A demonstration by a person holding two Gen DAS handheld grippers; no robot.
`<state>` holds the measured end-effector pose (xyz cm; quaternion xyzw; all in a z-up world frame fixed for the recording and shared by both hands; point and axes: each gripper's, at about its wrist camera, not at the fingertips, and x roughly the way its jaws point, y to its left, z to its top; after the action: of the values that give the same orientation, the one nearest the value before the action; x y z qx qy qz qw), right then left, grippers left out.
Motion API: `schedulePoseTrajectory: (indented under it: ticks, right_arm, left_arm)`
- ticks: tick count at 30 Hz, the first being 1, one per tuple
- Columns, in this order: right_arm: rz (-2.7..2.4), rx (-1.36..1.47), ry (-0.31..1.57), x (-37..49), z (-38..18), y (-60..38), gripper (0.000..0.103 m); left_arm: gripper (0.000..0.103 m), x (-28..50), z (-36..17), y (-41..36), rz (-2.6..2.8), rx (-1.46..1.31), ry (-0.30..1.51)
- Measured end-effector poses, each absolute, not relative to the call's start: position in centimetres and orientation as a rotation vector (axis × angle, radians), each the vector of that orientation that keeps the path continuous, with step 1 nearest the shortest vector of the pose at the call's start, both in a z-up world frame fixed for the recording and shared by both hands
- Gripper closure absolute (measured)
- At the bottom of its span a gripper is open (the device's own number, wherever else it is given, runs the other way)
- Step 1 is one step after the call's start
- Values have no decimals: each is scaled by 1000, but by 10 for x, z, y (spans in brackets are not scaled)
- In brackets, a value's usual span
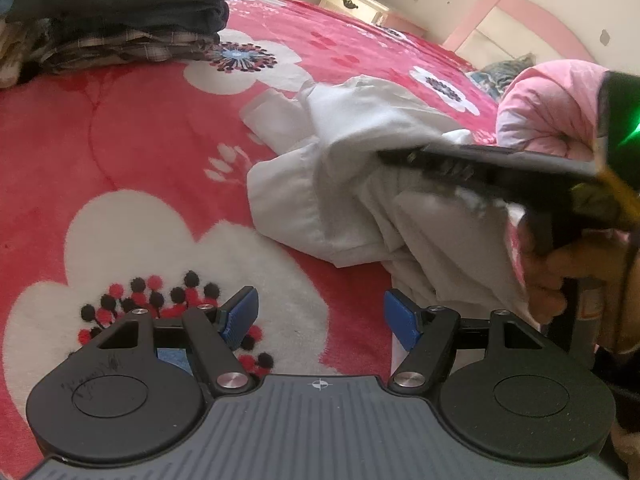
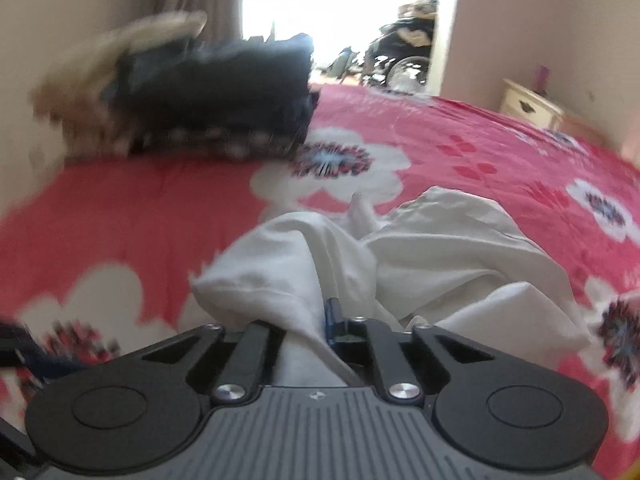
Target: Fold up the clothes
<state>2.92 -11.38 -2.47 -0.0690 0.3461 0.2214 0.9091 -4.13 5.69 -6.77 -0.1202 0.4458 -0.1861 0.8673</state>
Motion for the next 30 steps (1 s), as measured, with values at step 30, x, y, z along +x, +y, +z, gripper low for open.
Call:
schedulePoseTrajectory:
  ticks: [30]
  right_arm:
    - [3,276,623,-69,26,-312,100]
  left_arm:
    - [33,-53,-60,26,-429,-197,907]
